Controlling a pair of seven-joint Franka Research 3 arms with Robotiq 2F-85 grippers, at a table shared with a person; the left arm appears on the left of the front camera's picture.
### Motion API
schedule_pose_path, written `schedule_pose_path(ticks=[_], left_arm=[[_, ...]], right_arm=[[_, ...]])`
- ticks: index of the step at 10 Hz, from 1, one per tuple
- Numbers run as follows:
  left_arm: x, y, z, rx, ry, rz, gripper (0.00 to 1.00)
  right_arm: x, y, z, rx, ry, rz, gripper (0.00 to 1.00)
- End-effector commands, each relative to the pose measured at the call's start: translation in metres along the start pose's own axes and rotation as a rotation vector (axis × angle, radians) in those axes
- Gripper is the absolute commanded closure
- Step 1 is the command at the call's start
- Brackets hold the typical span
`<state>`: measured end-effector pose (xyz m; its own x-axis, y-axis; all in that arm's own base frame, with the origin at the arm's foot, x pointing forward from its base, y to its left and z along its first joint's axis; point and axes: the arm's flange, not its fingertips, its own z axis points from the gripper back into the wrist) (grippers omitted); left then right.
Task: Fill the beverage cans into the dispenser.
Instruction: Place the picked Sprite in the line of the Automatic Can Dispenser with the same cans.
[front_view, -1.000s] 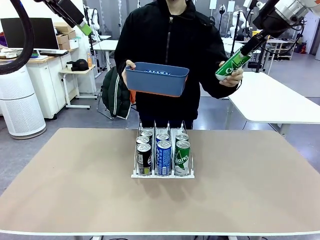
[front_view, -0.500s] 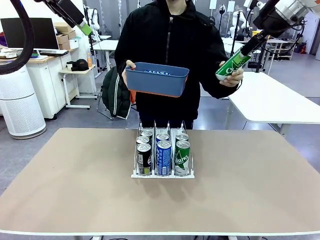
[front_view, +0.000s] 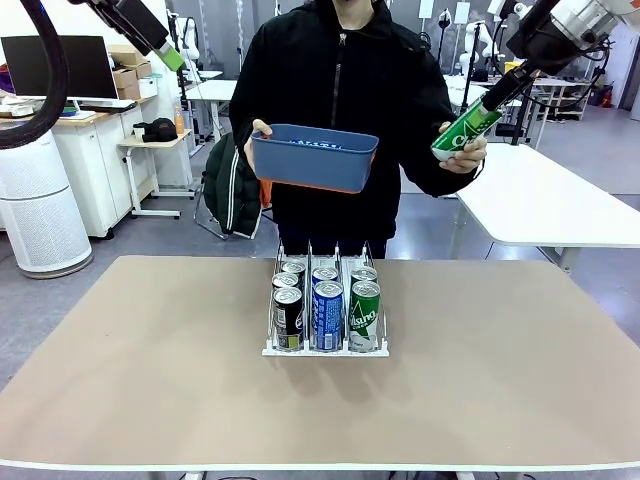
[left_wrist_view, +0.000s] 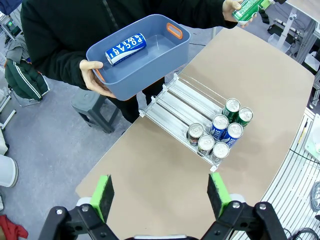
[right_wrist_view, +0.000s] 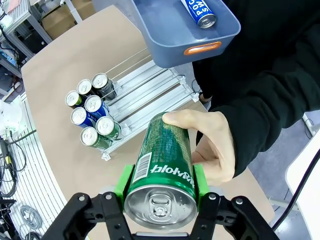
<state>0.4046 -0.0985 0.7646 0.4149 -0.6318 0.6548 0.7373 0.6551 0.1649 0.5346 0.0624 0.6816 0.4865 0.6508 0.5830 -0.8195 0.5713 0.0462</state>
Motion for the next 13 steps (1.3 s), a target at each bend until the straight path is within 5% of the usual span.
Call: schedule_pose_path(ticks=[1,13], left_arm=[[-0.0014,0.0003,0.001,-0.002,0.004,0.002,0.0],[-0.0014,0.0003,0.001,-0.002,0.004,0.002,0.0]], right_arm=[[0.0005,0.0009,-0.0009,0.003,0.0,0.001,1.0],[0.0005,0.0009,-0.0009,0.003,0.0,0.001,1.0]])
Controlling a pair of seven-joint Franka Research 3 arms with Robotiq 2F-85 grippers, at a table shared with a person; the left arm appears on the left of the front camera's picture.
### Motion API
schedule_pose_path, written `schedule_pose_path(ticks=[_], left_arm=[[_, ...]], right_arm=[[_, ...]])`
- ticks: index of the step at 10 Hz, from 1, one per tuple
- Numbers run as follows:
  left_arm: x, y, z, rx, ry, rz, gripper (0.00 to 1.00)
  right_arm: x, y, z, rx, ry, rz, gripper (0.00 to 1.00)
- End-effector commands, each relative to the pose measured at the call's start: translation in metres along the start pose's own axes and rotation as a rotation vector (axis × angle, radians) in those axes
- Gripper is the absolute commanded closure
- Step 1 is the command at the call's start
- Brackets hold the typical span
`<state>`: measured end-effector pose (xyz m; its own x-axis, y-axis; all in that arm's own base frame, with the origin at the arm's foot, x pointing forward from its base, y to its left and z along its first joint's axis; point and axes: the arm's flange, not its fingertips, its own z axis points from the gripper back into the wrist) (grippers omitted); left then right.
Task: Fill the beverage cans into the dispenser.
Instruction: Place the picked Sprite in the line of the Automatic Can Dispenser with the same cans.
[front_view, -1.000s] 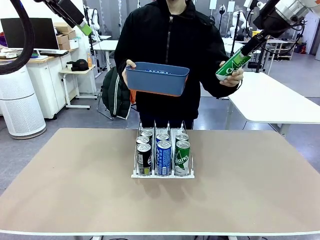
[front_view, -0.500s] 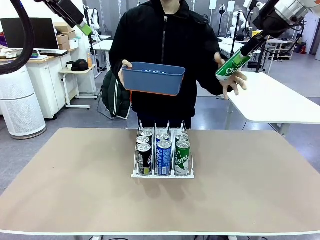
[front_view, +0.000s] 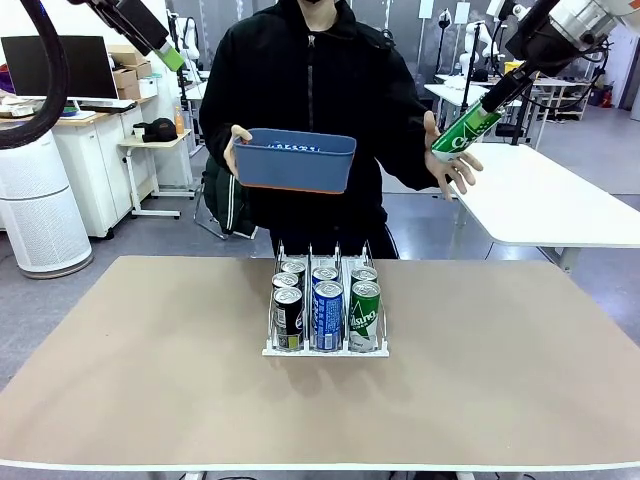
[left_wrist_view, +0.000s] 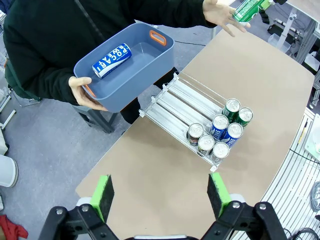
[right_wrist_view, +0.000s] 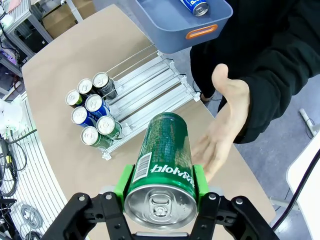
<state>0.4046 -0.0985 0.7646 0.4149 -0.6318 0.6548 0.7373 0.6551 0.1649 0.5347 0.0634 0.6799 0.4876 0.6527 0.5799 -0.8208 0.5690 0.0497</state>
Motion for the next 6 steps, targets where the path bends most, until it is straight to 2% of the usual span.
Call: schedule_pose_path(ticks=[1,5,6], left_arm=[[-0.0014,0.0003,0.001,-0.002,0.004,0.002,0.0],[-0.0014,0.0003,0.001,-0.002,0.004,0.002,0.0],[-0.0014,0.0003,0.001,-0.002,0.004,0.002,0.0]], right_arm=[[0.0008,0.0005,0.0011,-0.001,-0.004,0.001,1.0],[0.0008,0.0005,0.0011,-0.001,-0.004,0.001,1.0],[0.0,0.0,0.0,0.0,0.0,0.0,0.42]])
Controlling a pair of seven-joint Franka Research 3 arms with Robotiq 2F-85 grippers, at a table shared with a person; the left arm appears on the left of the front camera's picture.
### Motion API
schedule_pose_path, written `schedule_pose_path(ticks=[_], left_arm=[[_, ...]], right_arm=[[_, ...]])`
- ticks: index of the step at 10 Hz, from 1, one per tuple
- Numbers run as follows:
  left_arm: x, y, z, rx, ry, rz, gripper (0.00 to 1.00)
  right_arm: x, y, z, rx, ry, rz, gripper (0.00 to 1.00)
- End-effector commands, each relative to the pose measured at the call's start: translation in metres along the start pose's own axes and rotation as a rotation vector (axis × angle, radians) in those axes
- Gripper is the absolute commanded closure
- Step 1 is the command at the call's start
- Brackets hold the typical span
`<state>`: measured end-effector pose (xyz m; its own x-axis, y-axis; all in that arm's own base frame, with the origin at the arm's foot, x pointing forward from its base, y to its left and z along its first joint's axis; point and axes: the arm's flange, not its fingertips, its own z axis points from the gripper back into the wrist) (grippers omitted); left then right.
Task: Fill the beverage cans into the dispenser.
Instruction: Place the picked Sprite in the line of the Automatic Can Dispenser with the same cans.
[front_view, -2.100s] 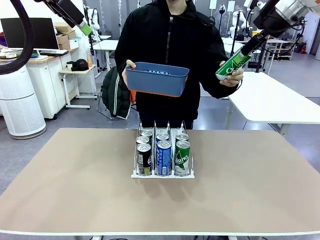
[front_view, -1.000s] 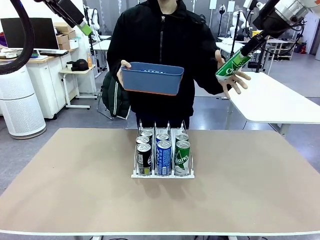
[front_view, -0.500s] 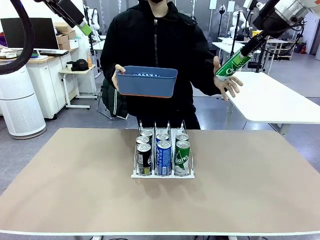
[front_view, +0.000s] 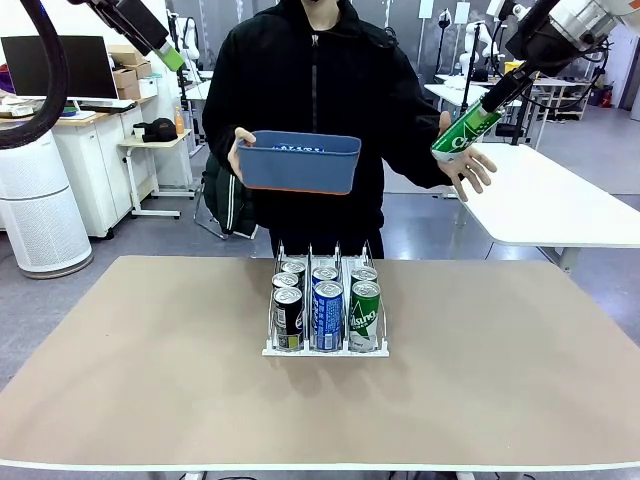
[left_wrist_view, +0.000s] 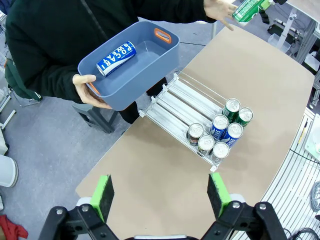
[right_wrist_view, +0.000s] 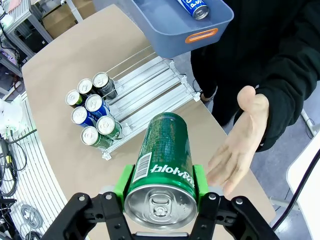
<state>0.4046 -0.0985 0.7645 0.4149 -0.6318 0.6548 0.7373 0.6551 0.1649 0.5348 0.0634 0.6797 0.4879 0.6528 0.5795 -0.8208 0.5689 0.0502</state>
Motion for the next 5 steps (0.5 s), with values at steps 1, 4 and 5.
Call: schedule_pose_path(ticks=[1,4,5], left_arm=[[-0.001,0.0,0.001,-0.002,0.004,0.002,0.0],[-0.001,0.0,0.001,-0.002,0.004,0.002,0.0],[-0.001,0.0,0.001,-0.002,0.004,0.002,0.0]], right_arm=[[-0.007,0.011,0.01,-0.011,0.031,0.007,0.42],[-0.044,0.07,0.015,0.009,0.133,0.16,0.42],[-0.055,0.088,0.016,0.019,0.197,0.24,0.42]])
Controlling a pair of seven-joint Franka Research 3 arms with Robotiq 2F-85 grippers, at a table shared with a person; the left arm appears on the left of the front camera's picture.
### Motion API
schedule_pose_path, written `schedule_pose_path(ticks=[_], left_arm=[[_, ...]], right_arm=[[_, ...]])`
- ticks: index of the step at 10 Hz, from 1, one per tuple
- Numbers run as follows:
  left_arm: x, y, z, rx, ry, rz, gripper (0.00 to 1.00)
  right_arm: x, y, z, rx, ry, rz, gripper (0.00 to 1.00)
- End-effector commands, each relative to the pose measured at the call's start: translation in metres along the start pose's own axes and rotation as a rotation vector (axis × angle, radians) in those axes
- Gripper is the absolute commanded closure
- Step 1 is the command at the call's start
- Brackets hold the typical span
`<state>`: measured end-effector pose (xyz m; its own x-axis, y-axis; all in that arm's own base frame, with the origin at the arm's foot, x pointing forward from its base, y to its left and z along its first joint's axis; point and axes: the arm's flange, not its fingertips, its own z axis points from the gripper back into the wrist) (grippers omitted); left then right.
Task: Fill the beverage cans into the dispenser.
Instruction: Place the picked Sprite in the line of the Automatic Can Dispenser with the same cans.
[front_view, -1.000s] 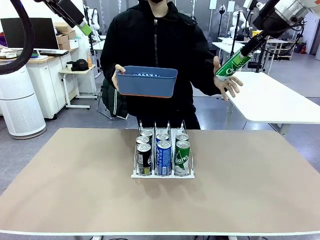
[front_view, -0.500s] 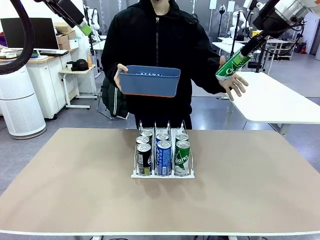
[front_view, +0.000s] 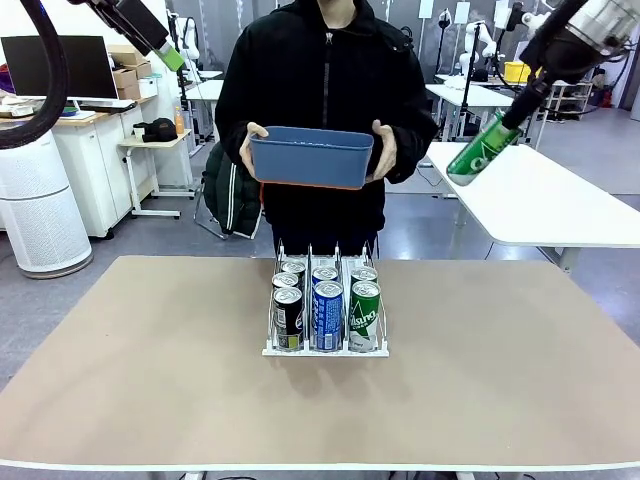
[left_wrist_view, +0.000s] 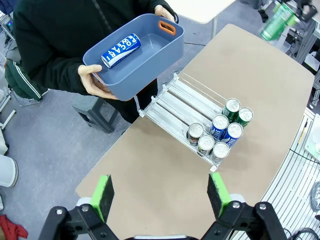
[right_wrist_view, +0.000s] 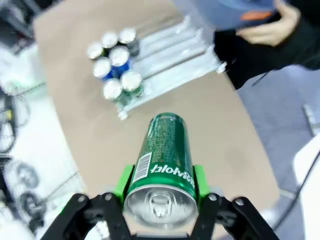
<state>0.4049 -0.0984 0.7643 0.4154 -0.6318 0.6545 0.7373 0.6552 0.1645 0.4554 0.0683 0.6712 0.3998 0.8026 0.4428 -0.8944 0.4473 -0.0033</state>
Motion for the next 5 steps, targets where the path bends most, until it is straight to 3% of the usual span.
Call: schedule_pose_path(ticks=[1,3,5], left_arm=[[-0.001,0.0,0.001,-0.002,0.004,0.002,0.0],[-0.001,0.0,0.001,-0.002,0.004,0.002,0.0],[-0.001,0.0,0.001,-0.002,0.004,0.002,0.0]], right_arm=[[-0.016,0.04,-0.005,-0.023,0.084,0.148,0.42],[-0.019,0.073,-0.021,-0.032,0.113,0.231,0.42],[-0.012,0.086,-0.057,0.063,0.161,0.303,0.42]])
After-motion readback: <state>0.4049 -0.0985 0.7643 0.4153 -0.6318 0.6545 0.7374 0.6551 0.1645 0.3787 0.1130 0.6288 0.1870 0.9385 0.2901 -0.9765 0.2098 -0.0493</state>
